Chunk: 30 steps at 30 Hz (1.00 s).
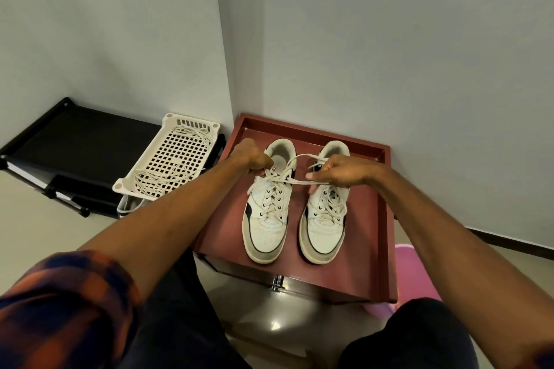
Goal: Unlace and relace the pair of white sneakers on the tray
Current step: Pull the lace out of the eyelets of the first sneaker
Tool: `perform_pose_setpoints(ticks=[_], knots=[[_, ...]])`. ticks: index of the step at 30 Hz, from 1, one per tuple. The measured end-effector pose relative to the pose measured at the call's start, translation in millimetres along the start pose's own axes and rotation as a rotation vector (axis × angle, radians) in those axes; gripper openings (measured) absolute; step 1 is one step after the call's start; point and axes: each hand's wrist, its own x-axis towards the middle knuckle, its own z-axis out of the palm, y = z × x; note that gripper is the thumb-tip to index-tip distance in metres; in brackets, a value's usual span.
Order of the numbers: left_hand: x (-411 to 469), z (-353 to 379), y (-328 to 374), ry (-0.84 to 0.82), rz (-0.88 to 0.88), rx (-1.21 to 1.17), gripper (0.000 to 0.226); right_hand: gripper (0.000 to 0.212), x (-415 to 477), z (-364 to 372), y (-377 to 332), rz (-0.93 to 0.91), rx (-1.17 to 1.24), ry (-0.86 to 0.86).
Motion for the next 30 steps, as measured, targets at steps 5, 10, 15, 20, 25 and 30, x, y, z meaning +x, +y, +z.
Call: perform_pose_setpoints(ticks=[5, 10, 15, 20, 25, 30], knots=[[-3, -1, 2, 0.035, 0.021, 0.029, 0.023, 0.016, -10, 8, -5, 0.053, -0.075, -0.204], [-2, 1, 2, 0.022, 0.020, 0.017, 0.023, 0.020, -29, 5, 26, 0.253, -0.139, -0.317], [-2, -3, 3, 0.005, 0.034, 0.038, 0.022, 0.023, -34, 4, 15, 0.271, -0.193, -0.423], [-3, -5, 3, 0.014, 0.058, 0.099, 0.021, 0.041, -22, 22, -4, 0.206, -0.168, -0.304], [-2, -4, 3, 0.019, 0.061, 0.074, 0.019, 0.024, -22, 24, 6, 0.209, -0.133, -0.294], [-2, -6, 2, 0.017, 0.069, 0.059, 0.017, 0.048, -43, 8, 43, 0.616, -0.465, -0.553]])
